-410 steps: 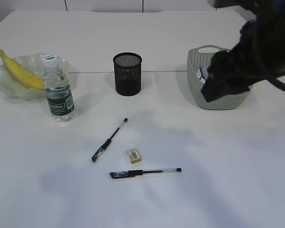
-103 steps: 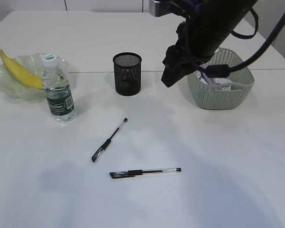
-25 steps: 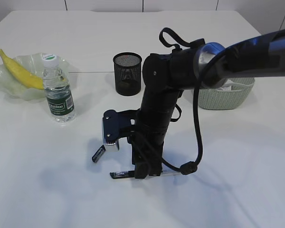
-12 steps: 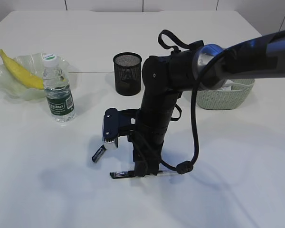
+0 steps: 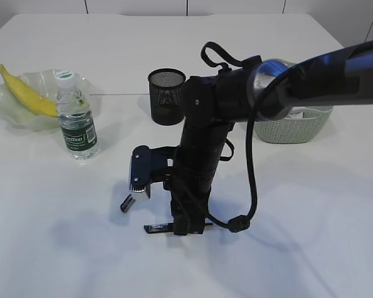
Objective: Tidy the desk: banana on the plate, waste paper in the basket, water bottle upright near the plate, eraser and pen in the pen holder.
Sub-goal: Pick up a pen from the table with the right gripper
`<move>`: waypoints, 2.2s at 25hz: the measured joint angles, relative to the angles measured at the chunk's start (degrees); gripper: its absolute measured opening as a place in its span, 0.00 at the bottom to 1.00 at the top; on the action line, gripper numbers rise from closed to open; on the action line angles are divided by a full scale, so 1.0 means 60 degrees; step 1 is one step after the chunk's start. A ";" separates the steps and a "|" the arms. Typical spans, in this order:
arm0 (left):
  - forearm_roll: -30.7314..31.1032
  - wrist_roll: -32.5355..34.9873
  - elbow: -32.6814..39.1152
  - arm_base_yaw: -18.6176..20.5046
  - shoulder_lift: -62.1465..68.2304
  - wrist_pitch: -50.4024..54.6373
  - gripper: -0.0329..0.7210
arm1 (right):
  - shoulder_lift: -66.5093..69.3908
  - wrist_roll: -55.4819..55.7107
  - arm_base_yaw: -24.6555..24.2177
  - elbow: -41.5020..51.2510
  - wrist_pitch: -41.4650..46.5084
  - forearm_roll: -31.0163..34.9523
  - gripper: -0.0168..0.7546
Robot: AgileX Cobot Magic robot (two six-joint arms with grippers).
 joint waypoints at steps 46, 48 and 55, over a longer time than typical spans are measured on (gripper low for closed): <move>0.0000 0.0000 0.0000 0.0000 0.0000 0.0000 0.73 | 0.0132 0.0348 0.0023 -0.0005 0.0218 -0.0174 0.28; 0.0000 0.0000 0.0000 0.0000 0.0000 0.0000 0.73 | 0.0132 0.0348 0.0023 -0.0005 0.0261 -0.0174 0.26; 0.0000 0.0000 0.0000 0.0000 0.0000 0.0000 0.73 | 0.0132 0.0348 0.0023 -0.0005 0.0297 -0.0154 0.14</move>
